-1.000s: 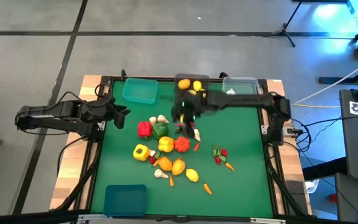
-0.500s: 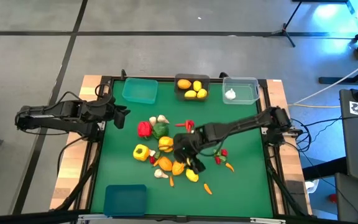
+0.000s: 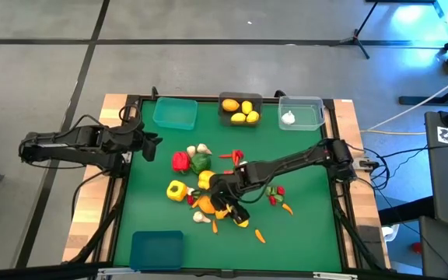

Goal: Sort produce into baskets
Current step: Put the yellow lemon into the black bin

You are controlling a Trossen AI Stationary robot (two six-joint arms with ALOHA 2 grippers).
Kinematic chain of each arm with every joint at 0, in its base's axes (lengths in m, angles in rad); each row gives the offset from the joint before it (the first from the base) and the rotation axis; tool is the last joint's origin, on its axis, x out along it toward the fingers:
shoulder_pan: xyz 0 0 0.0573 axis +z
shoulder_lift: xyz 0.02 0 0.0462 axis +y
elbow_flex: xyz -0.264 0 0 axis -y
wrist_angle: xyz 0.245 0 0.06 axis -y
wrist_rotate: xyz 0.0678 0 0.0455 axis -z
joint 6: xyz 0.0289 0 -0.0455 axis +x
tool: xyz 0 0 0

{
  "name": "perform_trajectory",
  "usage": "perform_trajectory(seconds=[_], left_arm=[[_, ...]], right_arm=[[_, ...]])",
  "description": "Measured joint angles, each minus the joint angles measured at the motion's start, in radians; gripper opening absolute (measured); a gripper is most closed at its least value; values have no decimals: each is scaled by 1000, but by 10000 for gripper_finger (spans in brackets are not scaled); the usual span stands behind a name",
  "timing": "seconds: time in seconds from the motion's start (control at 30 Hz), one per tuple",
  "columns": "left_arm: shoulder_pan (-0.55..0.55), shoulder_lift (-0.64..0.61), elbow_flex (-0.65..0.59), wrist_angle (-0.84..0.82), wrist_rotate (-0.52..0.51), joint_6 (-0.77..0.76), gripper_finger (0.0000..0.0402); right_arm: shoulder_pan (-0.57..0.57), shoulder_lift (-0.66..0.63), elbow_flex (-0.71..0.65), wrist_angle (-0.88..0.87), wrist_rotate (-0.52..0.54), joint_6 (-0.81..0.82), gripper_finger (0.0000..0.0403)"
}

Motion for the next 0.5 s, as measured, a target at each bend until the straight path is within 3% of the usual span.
perform_trajectory(seconds=[0.5], left_arm=[[0, 0, 0, -19, 14, -11, 150]], right_arm=[[1, 100, 0, -27, -5, 15, 294]])
